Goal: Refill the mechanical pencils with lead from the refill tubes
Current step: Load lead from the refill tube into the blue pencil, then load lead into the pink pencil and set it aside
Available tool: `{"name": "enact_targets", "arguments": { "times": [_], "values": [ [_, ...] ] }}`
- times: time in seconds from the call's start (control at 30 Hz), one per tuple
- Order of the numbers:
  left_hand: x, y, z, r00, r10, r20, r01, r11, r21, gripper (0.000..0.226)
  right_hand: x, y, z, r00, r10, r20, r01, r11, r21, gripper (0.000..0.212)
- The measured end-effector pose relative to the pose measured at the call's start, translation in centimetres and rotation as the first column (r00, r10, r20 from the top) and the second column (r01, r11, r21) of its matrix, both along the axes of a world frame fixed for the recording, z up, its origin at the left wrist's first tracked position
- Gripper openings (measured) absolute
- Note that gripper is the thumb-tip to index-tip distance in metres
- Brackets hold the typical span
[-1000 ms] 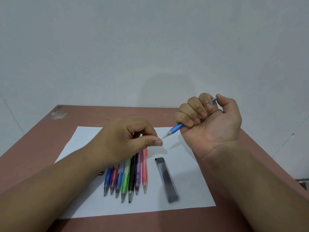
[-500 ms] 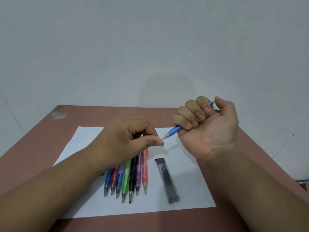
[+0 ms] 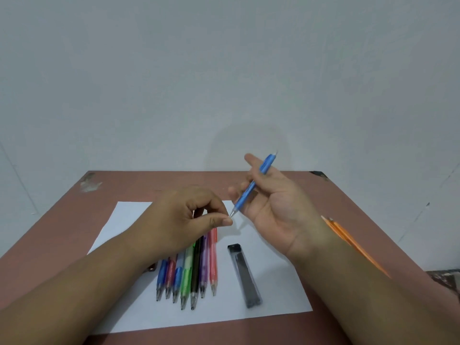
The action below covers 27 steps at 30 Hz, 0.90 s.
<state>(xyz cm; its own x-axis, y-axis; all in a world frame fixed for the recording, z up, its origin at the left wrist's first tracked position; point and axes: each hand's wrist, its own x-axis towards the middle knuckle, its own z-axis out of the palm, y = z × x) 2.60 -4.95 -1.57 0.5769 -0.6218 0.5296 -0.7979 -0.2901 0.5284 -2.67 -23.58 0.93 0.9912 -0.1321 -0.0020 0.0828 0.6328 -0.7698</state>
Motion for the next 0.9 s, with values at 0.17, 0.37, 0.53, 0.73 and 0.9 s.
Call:
{"name": "enact_targets", "arguments": {
  "times": [0.17, 0.37, 0.53, 0.73, 0.9],
  "values": [
    [0.4, 0.4, 0.0, 0.999, 0.025, 0.048, -0.03, 0.993, 0.11, 0.024, -0.3, 0.2, 0.1, 0.996, -0.087, -0.014, 0.081, 0.969, -0.232, 0.035],
    [-0.6, -0.2, 0.9, 0.992, 0.019, 0.123, -0.041, 0.983, 0.181, 0.032, -1.7, -0.2, 1.7, 0.98, -0.197, -0.023, 0.169, 0.887, -0.43, 0.036],
    [-2.4, -3.0, 2.2, 0.998, 0.017, 0.063, -0.032, 0.97, 0.24, 0.031, -5.7, -3.2, 2.9, 0.967, -0.255, -0.006, 0.19, 0.733, -0.653, 0.026],
    [-5.9, -8.1, 3.5, 0.993, -0.09, 0.077, 0.044, 0.882, 0.469, 0.038, -10.5, -9.5, 2.4, 0.853, -0.519, 0.047, 0.201, 0.244, -0.949, 0.011],
    [-7.3, -12.3, 2.3, 0.989, -0.145, 0.029, 0.108, 0.842, 0.529, 0.058, -11.9, -13.1, 0.3, 0.775, -0.63, 0.05, 0.066, 0.002, -0.998, 0.011]
  ]
}}
